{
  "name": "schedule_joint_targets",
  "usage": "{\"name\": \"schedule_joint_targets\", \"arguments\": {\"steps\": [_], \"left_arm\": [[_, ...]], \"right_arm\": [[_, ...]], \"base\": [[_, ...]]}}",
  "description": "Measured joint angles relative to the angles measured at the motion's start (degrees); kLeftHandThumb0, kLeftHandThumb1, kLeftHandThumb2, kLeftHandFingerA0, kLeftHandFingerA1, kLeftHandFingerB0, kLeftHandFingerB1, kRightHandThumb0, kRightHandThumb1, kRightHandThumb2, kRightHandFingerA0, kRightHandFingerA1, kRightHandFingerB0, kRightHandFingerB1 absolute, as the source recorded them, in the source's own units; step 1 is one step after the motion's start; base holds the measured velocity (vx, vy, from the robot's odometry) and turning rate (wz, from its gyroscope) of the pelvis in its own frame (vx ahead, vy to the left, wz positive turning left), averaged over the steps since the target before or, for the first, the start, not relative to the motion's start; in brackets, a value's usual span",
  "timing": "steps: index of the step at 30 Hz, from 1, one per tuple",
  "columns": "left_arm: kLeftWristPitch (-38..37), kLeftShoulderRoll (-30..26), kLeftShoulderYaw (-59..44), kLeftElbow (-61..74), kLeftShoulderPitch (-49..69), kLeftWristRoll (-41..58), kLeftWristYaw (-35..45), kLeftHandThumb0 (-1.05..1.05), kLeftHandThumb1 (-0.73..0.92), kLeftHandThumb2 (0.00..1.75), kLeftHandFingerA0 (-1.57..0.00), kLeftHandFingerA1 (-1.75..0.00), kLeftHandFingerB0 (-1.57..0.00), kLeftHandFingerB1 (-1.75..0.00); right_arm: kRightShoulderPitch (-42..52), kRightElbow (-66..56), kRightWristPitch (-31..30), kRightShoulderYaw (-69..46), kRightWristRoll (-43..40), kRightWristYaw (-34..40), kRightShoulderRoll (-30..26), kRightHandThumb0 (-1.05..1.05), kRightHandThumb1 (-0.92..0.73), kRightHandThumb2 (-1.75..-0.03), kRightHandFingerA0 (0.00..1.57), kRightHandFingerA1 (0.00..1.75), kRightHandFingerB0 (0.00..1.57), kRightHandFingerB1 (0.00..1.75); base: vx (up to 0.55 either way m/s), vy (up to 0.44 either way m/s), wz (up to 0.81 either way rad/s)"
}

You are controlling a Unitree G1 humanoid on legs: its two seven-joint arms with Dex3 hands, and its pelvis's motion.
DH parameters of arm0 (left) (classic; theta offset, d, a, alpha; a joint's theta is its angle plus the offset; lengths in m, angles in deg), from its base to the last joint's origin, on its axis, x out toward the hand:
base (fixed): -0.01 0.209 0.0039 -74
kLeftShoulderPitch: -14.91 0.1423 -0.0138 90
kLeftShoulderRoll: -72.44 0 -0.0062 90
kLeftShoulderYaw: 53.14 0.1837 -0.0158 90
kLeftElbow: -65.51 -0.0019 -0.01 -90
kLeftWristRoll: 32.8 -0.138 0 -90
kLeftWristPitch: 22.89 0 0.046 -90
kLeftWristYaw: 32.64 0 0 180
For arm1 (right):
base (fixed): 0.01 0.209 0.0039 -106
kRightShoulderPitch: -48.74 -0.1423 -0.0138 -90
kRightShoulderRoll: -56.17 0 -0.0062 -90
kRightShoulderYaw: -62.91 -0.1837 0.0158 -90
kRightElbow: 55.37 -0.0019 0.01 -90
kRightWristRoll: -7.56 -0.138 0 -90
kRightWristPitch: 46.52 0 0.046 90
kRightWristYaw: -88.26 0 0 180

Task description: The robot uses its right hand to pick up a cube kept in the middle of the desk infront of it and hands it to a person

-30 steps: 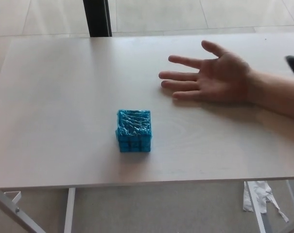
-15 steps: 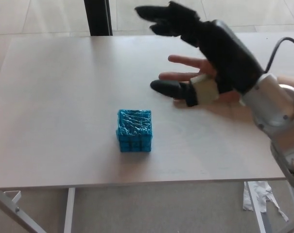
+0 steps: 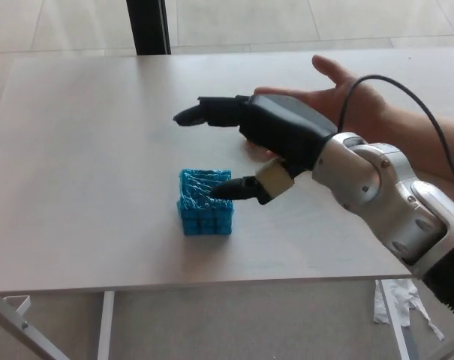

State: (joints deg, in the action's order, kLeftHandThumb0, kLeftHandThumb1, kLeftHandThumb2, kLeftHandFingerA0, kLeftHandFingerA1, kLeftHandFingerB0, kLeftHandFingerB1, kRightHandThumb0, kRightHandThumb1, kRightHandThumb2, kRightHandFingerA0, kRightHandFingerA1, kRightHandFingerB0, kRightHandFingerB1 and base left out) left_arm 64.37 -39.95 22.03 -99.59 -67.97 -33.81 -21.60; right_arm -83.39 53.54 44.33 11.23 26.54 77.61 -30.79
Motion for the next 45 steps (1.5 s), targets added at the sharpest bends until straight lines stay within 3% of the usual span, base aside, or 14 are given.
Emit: {"name": "schedule_joint_targets", "arguments": {"steps": [8, 20, 21, 22, 23, 24, 25, 26, 31, 32, 33, 34, 35, 45], "left_arm": [[0.0, 0.0, 0.56, 0.01, -0.31, -0.03, 0.0, -0.52, 0.74, 0.62, -0.51, -0.57, -0.51, -0.45], [0.0, -0.1, 3.27, 0.11, -0.9, -0.74, 0.12, -0.55, 0.73, 0.62, -0.53, -0.55, -0.51, -0.44], [0.0, -0.11, 3.57, 0.1, -0.93, -0.85, 0.11, -0.55, 0.74, 0.62, -0.5, -0.54, -0.49, -0.44], [-0.02, -0.1, 3.68, 0.11, -0.94, -0.89, 0.12, -0.54, 0.74, 0.62, -0.52, -0.56, -0.51, -0.45], [-0.1, -0.11, 3.79, 0.12, -0.94, -0.93, 0.15, -0.54, 0.74, 0.62, -0.52, -0.54, -0.51, -0.44], [-0.22, -0.11, 3.87, 0.13, -0.96, -0.96, 0.16, -0.54, 0.74, 0.62, -0.52, -0.55, -0.51, -0.44], [-0.22, -0.11, 3.94, 0.13, -1.0, -0.98, 0.15, -0.54, 0.74, 0.62, -0.52, -0.55, -0.51, -0.44], [-0.22, -0.11, 4.12, 0.15, -1.16, -1.04, 0.15, -0.53, 0.74, 0.62, -0.53, -0.55, -0.51, -0.44], [-0.22, -0.12, 4.75, 0.21, -1.6, -1.22, 0.18, -0.53, 0.74, 0.62, -0.53, -0.55, -0.51, -0.44], [-0.21, -0.12, 4.76, 0.21, -1.66, -1.21, 0.2, -0.51, 0.73, 0.62, -0.5, -0.52, -0.5, -0.43], [-0.18, -0.12, 4.65, 0.19, -1.74, -1.14, 0.34, -0.56, 0.72, 0.62, -0.58, -0.59, -0.6, -0.47], [-0.19, -0.12, 4.6, 0.19, -1.85, -1.11, 0.48, -0.56, 0.72, 0.62, -0.56, -0.53, -0.56, -0.43], [-0.19, -0.12, 4.69, 0.12, -1.99, -1.14, 0.53, -0.55, 0.74, 0.62, -0.51, -0.54, -0.5, -0.42], [-0.19, -0.11, 4.84, -0.19, -2.43, -1.17, 0.59, -0.55, 0.74, 0.62, -0.51, -0.54, -0.5, -0.42]], "right_arm": [[-2.82, 6.79, -0.9, 5.69, 6.51, 1.75, 2.82, -0.68, -0.59, -0.59, 0.26, 0.63, 0.33, 0.44], [-3.59, 14.82, -5.29, 5.67, 14.26, 5.04, 11.59, -0.7, -0.6, -0.59, 0.3, 0.63, 0.28, 0.42], [-3.59, 15.07, -5.61, 5.42, 14.61, 5.15, 11.91, -0.71, -0.46, -0.87, 0.32, 0.65, 0.23, 0.5], [-3.59, 15.28, -5.79, 5.25, 14.82, 5.24, 12.12, -0.72, -0.46, -0.88, 0.33, 0.66, 0.23, 0.51], [-3.59, 15.65, -6.15, 5.02, 15.24, 5.43, 12.46, -0.72, -0.6, -0.58, 0.36, 0.67, 0.27, 0.42], [-3.59, 16.02, -6.66, 4.81, 15.78, 5.66, 12.79, -0.79, -0.49, -0.89, 0.41, 0.72, 0.22, 0.51], [-3.59, 16.14, -6.89, 4.73, 16.04, 5.76, 12.89, -0.79, -0.49, -0.89, 0.41, 0.72, 0.22, 0.51], [-3.58, 16.2, -7.35, 4.72, 16.61, 5.92, 12.93, -0.8, -0.48, -0.87, 0.54, 0.91, 0.18, 0.51], [-3.54, 16.2, -9.84, 5.46, 19.59, 5.98, 12.86, -0.8, -0.48, -0.87, 0.54, 0.91, 0.18, 0.51], [-3.57, 16.2, -10.19, 5.65, 20.05, 5.89, 12.84, -0.81, -0.47, -0.85, 0.43, 0.74, 0.05, 0.44], [-3.85, 16.2, -10.89, 6.39, 20.64, 5.22, 12.74, -0.74, -0.56, -0.57, 0.47, 0.78, 0.09, 0.4], [-4.03, 16.22, -11.54, 7.01, 21.23, 4.48, 12.65, -0.75, -0.57, -0.58, 0.61, 0.91, 0.09, 0.4], [-4.26, 16.22, -12.22, 7.81, 21.77, 3.62, 12.54, -0.81, -0.47, -0.83, 0.89, 1.24, 0.09, 0.47], [-6.28, 14.52, -17.92, 12.42, 26.28, -4.22, 11.16, -0.74, -0.44, -0.83, 0.95, 1.24, 0.09, 0.47]], "base": [[0.0, 0.0, 0.0], [0.0, 0.0, 0.0], [0.0, 0.0, 0.0], [0.0, 0.0, 0.0], [0.0, 0.0, 0.0], [0.0, 0.0, 0.0], [0.0, 0.0, 0.0], [0.0, 0.0, 0.0], [0.0, 0.0, 0.0], [0.0, 0.0, 0.0], [0.0, 0.0, 0.0], [0.0, 0.0, 0.0], [0.0, 0.0, 0.0], [0.0, 0.0, 0.0]]}}
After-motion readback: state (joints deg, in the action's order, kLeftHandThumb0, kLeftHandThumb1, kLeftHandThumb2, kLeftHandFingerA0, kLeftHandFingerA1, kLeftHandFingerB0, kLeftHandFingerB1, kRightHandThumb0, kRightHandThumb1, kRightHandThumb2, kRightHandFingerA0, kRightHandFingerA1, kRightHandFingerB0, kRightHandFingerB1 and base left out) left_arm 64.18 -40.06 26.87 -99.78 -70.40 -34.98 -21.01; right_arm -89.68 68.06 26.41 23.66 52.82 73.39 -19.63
